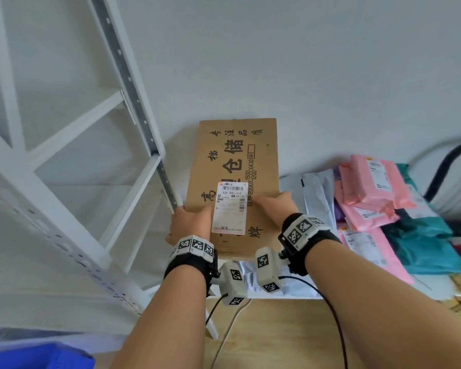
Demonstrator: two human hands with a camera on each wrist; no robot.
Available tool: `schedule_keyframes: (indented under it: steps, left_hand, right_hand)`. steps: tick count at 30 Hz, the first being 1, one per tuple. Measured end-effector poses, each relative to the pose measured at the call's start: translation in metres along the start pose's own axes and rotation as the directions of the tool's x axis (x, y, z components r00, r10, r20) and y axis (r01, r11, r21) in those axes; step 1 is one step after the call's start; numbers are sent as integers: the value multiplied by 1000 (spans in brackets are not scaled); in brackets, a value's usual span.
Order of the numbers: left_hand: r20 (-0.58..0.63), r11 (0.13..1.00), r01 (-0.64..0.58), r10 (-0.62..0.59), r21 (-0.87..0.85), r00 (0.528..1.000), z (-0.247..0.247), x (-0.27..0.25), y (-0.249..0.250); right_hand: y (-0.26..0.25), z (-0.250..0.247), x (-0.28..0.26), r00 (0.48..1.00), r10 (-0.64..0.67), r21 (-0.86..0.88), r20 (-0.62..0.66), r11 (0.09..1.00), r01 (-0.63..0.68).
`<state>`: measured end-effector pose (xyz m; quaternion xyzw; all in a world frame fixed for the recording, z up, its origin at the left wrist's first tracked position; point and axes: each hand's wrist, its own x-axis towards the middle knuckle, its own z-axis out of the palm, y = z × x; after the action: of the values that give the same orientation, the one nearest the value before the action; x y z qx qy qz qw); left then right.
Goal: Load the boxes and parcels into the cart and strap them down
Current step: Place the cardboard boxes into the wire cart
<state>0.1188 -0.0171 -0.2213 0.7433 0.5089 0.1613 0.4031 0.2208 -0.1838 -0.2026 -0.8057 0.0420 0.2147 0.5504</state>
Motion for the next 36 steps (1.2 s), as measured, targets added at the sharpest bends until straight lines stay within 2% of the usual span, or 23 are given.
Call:
schedule_keyframes:
  steps: [6,12,17,22,30,33,36]
  left_hand:
    - [2,988,-152,152,0,988,33,-35,53]
    - [-53,960,-272,270,-60,962,82,-98,101]
    - [-41,924,-379,378,-49,925,123,-162,133]
    - [-4,865,-501,501,-21,865,169,-225,161]
    - [143,786,-614,618,-77,773,253,-325,195]
    - [286,772,-628,627,-102,724,287,-363,204]
    - [428,751,-644,634,-143,644,323,-396,211]
  right_hand:
    - [-6,-67,-3,992,-60,49,-109,997,65]
    - [2,-157,-8,967,-119,38,-224,991,131]
    - [27,-234,-21,945,-99,72,-311,989,127]
    - [69,-303,-31,914,-47,126,-403,986,106]
    - [135,-423,-53,848,75,242,-524,968,63]
    - [166,-465,-62,813,134,260,-567,965,22]
    - [197,-503,-69,770,206,308,-604,951,-13]
